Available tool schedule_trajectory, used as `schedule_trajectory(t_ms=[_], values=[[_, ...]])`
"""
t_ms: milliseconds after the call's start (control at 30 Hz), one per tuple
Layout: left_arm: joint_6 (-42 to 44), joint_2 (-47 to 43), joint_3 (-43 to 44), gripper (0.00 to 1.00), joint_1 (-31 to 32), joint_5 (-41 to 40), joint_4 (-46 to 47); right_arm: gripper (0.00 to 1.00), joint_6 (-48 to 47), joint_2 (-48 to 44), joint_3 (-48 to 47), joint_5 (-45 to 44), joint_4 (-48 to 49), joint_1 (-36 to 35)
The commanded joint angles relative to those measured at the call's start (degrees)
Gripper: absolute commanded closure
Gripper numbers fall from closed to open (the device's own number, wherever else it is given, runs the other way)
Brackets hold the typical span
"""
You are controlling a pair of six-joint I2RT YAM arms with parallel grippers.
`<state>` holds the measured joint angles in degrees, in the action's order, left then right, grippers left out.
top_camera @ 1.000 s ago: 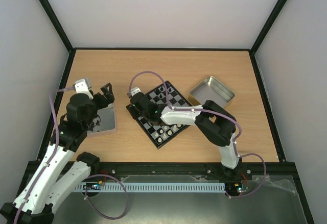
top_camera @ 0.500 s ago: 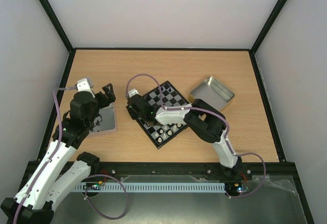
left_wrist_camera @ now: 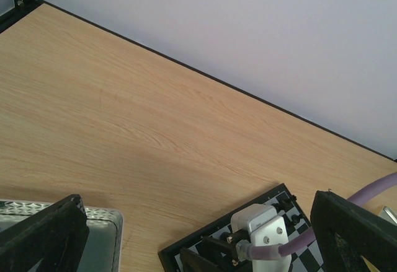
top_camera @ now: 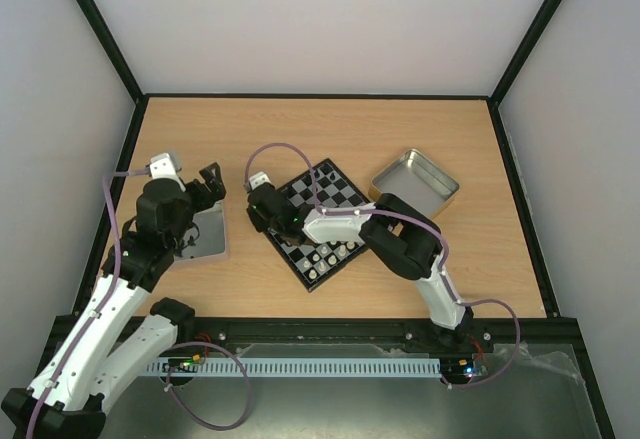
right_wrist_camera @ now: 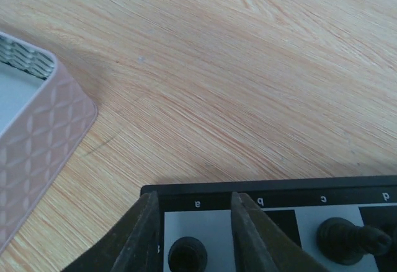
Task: Set up the chess pieces on the board
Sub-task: Place the chess piece on the chessboard, then pick up the chess piece from the storage box.
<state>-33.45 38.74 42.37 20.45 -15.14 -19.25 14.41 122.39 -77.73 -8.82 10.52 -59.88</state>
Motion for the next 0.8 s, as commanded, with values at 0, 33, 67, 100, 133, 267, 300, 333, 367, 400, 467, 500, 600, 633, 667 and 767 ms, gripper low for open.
schedule_trajectory(t_ms=[0,33,67,100,133,267,300,333,367,400,467,500,600,633,667,767], values=[[0.1,-0.03,2.31,0.01,-0.54,0.31,-0.26,0.65,0.84,-2.0,-2.21,1.45,-1.04,-0.18],[0.06,0.07,2.47,0.01,-0.58,0.43,-0.27,0.63,1.23,-2.66,-2.38,1.98,-1.34,-0.16],[0.13,0.15,2.58,0.01,-0.57,0.45,-0.4,0.62,1.56,-3.25,-2.78,2.12,-1.87,-0.17],[0.03,0.17,2.77,0.01,-0.6,0.44,-0.57,0.61,2.09,-3.88,-3.14,1.96,-2.5,-0.12],[-0.06,0.31,3.1,0.01,-0.66,0.26,-0.8,0.6,2.49,-4.63,-3.4,1.62,-3.01,-0.14],[-0.89,0.98,4.08,0.01,-1.22,0.08,-2.43,0.58,5.05,-7.92,-3.74,-0.08,-5.03,-0.01],[-1.14,1.23,4.31,0.01,-1.5,0.19,-3.04,0.57,6.04,-9.0,-3.59,-0.4,-5.6,0.14],[-1.45,1.71,4.41,0.01,-1.85,0.27,-3.78,0.57,7.4,-10.02,-3.34,-0.53,-6.38,0.32],[-1.32,2.1,4.13,0.01,-2.19,0.79,-4.35,0.56,8.61,-11.57,-2.94,-0.5,-7.06,0.57],[-1.15,2.64,3.86,0.01,-2.84,1.56,-4.94,0.56,9.77,-12.87,-2.38,-0.54,-7.51,0.86],[-1.6,3.85,2.81,0.01,-4.69,3.96,-6.17,0.55,11.9,-15.46,-0.5,-0.29,-8.17,1.41],[-2.02,4.65,2.16,0.01,-6.13,5.63,-6.75,0.55,12.66,-16.96,0.91,-0.13,-8.37,1.71],[-3.97,7.28,-0.1,0.13,-11.57,10.49,-8.61,0.55,14.66,-20.74,4.75,0.24,-8.76,2.02],[-4.59,8.44,-0.93,0.17,-13.42,11.41,-9.23,0.55,15.27,-22.1,6.21,0.29,-8.66,2.0],[-5.0,9.87,-1.71,0.22,-15.54,12.14,-9.84,0.55,15.82,-23.31,7.59,0.34,-8.49,2.06],[-5.09,14.79,-4.02,0.33,-21.17,13.13,-10.98,0.56,17.57,-26.31,11.72,0.62,-7.83,2.09]])
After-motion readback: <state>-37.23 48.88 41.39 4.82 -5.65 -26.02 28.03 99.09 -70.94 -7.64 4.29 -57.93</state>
